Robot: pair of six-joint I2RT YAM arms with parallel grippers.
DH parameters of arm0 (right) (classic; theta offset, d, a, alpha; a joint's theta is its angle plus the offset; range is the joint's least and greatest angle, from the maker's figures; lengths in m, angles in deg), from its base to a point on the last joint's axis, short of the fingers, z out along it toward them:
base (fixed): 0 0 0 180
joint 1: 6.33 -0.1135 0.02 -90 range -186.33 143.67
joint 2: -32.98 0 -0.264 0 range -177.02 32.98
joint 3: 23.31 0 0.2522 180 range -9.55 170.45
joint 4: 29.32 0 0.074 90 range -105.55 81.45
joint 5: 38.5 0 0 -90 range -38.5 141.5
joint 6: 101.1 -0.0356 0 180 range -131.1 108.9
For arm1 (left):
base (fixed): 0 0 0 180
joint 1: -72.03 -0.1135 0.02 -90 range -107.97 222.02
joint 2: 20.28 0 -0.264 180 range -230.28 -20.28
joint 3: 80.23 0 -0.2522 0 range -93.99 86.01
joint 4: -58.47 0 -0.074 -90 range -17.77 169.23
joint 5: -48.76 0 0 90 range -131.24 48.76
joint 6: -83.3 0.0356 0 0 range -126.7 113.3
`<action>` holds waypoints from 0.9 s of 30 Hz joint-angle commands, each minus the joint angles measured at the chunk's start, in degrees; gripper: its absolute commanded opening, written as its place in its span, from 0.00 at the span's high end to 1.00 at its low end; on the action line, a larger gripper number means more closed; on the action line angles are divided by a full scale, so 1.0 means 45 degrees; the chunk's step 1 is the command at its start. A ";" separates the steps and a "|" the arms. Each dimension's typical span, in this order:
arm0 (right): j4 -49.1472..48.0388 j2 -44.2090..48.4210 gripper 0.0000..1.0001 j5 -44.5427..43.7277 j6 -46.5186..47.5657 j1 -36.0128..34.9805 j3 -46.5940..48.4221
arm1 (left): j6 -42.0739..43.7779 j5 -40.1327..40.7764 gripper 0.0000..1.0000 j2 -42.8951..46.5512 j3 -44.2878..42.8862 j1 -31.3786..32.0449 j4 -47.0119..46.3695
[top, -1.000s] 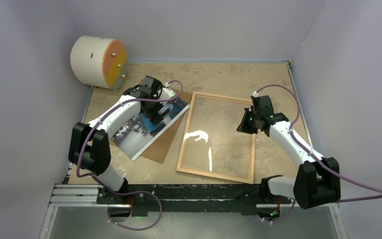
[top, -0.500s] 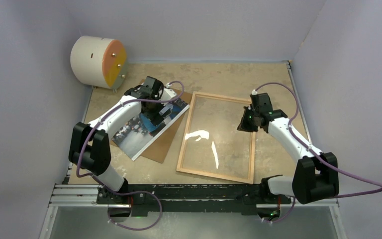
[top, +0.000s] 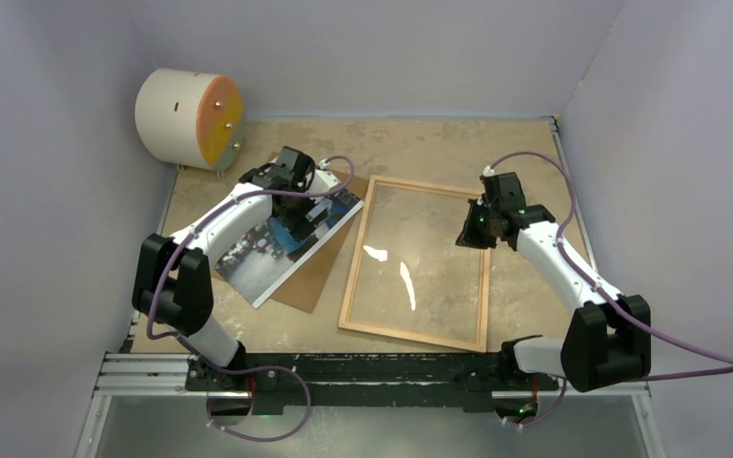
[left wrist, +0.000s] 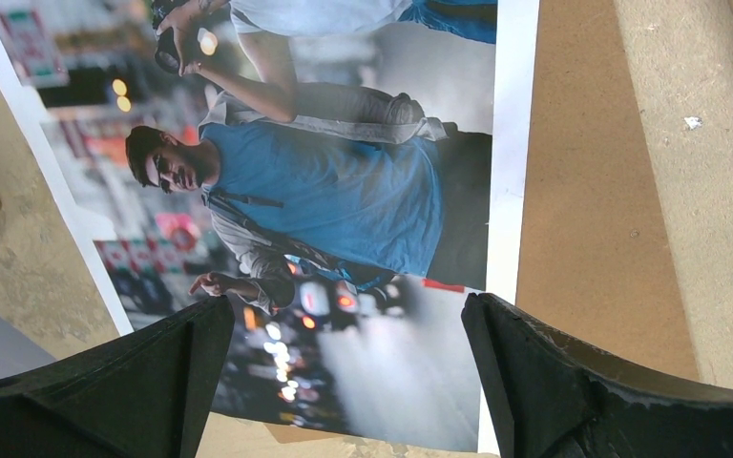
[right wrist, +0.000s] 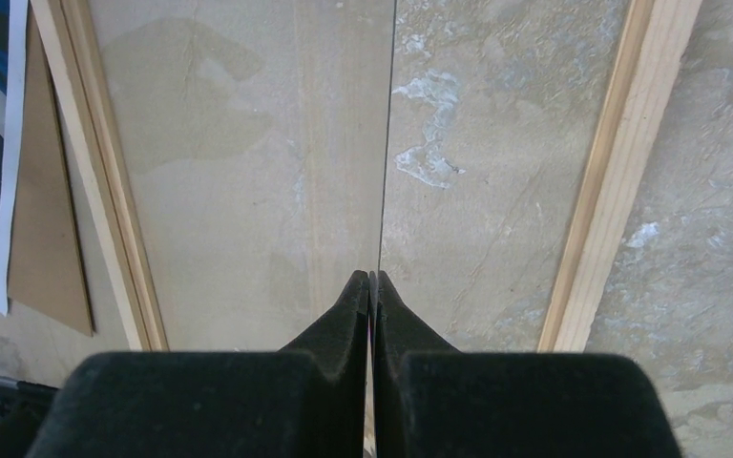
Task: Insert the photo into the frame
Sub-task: Place the photo frame item in the photo frame.
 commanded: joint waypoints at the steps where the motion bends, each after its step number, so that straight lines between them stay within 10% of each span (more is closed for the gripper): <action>1: 0.0147 0.0207 1.00 0.0702 0.0025 0.0052 0.0227 | 0.0113 -0.0018 0.00 0.0055 0.0073 0.0116 -0.0265; 27: -0.1105 0.0061 1.00 0.3402 -0.0295 0.1165 -0.0951 | -0.0498 -0.1929 0.00 -0.0693 0.1285 0.1148 -0.2737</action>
